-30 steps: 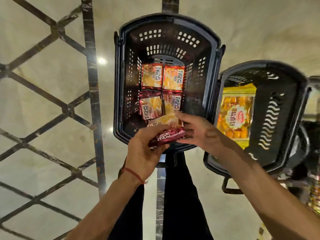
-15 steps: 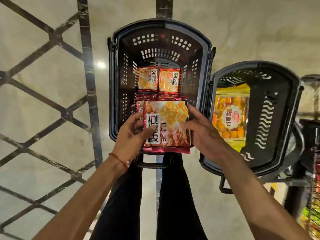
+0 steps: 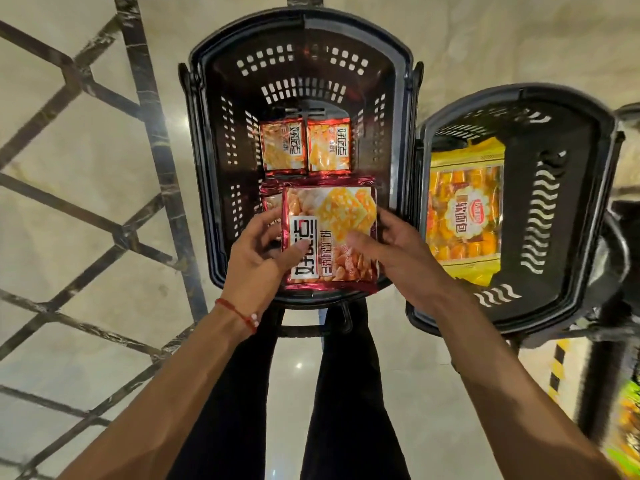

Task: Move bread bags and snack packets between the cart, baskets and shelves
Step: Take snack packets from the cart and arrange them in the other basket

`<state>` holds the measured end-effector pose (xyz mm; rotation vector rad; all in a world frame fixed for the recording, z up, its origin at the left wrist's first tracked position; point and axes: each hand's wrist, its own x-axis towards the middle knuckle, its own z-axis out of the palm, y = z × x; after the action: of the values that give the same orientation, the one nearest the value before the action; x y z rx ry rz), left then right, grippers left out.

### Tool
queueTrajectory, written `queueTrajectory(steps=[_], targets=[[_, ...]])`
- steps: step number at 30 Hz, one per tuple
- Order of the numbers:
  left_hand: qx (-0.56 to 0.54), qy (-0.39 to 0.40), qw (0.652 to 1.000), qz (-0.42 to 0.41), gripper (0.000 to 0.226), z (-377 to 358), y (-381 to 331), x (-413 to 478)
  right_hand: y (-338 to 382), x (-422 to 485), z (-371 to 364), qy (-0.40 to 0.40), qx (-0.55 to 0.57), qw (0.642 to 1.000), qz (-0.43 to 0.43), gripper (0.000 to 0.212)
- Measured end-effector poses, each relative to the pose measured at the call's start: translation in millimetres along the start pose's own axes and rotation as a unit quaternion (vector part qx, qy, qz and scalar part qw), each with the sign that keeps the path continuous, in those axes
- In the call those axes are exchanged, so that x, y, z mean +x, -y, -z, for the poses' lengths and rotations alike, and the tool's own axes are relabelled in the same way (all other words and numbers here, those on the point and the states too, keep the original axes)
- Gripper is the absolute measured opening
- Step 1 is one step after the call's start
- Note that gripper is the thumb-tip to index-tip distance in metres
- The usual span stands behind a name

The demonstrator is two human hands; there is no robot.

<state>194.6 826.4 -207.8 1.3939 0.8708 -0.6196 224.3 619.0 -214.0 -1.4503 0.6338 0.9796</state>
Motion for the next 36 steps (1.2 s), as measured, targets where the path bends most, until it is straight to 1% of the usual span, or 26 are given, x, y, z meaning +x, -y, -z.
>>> queueTrajectory(steps=[5, 7, 9, 11, 14, 16, 17, 21, 23, 25, 27, 29, 31, 34, 36], targets=[[0.037, 0.025, 0.999, -0.002, 0.051, 6, 1, 17, -15, 13, 2, -0.015, -0.013, 1.000, 0.001, 0.039], [0.062, 0.035, 0.997, 0.001, 0.052, 5, 8, 31, -25, 23, 0, -0.026, -0.021, 0.999, -0.002, 0.049], [0.098, 0.050, 0.994, 0.019, 0.052, 4, 22, 54, -37, 39, -4, -0.047, -0.036, 0.998, -0.012, 0.055], [0.131, 0.055, 0.989, 0.041, 0.052, 2, 43, 83, -53, 64, -11, -0.084, -0.059, 0.995, -0.010, 0.054], [0.211, 0.019, 0.975, 0.071, 0.051, 5, 78, 129, -82, 114, -18, -0.145, -0.097, 0.984, -0.028, 0.055], [0.229, -0.011, 0.970, 0.085, 0.047, 8, 99, 154, -102, 151, -18, -0.173, -0.102, 0.979, -0.047, 0.055], [0.231, -0.022, 0.969, 0.089, 0.048, 9, 109, 165, -110, 167, -17, -0.174, -0.110, 0.977, -0.056, 0.055], [0.280, -0.016, 0.955, 0.097, 0.062, 15, 141, 199, -132, 225, -10, -0.170, -0.176, 0.968, -0.058, 0.061], [0.306, -0.006, 0.946, 0.111, 0.068, 15, 156, 215, -138, 244, -9, -0.180, -0.224, 0.957, -0.045, 0.057], [0.315, -0.001, 0.941, 0.126, 0.072, 11, 168, 228, -148, 253, -12, -0.191, -0.288, 0.938, -0.026, 0.052], [0.319, -0.002, 0.939, 0.130, 0.077, 6, 177, 238, -158, 252, -17, -0.181, -0.334, 0.925, -0.009, 0.050], [0.326, -0.005, 0.940, 0.105, 0.076, 0, 181, 240, -160, 246, -23, -0.187, -0.346, 0.920, -0.002, 0.050], [0.343, 0.013, 0.936, 0.082, 0.076, -5, 183, 237, -160, 243, -23, -0.214, -0.345, 0.914, -0.001, 0.053], [0.413, 0.049, 0.906, 0.078, 0.085, -5, 184, 238, -155, 246, -21, -0.232, -0.354, 0.906, -0.009, 0.047], [0.451, 0.024, 0.887, 0.094, 0.092, 1, 184, 244, -151, 251, -20, -0.224, -0.362, 0.904, -0.034, 0.044]])
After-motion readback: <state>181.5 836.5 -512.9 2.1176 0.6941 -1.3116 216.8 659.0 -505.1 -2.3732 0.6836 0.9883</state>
